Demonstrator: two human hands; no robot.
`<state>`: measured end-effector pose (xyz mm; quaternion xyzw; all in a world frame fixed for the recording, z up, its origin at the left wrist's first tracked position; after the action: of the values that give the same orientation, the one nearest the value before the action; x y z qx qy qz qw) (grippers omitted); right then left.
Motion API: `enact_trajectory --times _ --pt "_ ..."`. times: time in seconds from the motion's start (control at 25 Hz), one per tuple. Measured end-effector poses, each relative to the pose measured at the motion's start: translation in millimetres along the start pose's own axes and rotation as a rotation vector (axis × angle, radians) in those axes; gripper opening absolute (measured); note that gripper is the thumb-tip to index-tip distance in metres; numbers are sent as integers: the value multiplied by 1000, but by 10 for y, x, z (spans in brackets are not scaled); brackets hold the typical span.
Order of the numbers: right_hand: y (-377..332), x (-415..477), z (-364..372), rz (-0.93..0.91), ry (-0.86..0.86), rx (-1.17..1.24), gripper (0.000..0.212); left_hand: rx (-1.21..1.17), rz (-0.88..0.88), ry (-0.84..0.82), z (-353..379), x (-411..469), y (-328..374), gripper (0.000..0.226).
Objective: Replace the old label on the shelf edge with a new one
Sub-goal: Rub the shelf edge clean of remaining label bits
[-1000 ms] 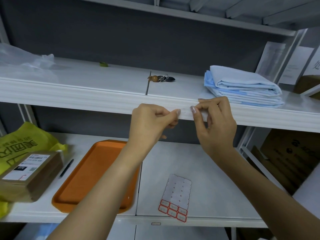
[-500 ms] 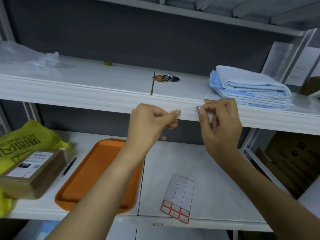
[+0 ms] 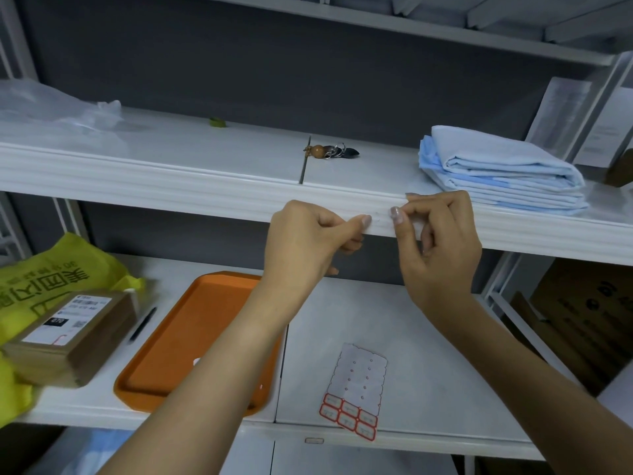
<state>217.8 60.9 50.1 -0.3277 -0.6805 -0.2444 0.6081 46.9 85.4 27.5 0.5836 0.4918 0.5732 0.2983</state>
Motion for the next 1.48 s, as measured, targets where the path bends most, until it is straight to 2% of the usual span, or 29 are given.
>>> enact_trajectory --times 0.36,0.68,1.0,1.48 --pt "-16 -8 25 50 -1 0 15 60 -2 37 -29 -12 20 31" --pt "-5 -4 27 30 -18 -22 17 316 29 150 61 -37 141 45" --pt "-3 15 0 32 -44 -43 16 247 49 108 55 -28 104 33" --pt "4 8 -41 -73 -41 -11 16 70 63 2 25 6 -57 23"
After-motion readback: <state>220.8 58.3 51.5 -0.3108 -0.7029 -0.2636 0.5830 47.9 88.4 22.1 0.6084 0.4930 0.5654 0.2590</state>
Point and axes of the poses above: each hand's wrist, its own x-axis towards the middle knuckle, its own z-axis out of the palm, y = z × x, the point moved 6 cm from there along x, towards the middle knuckle, and after that the axes turned 5 degrees about -z, right-handed, at the moved point
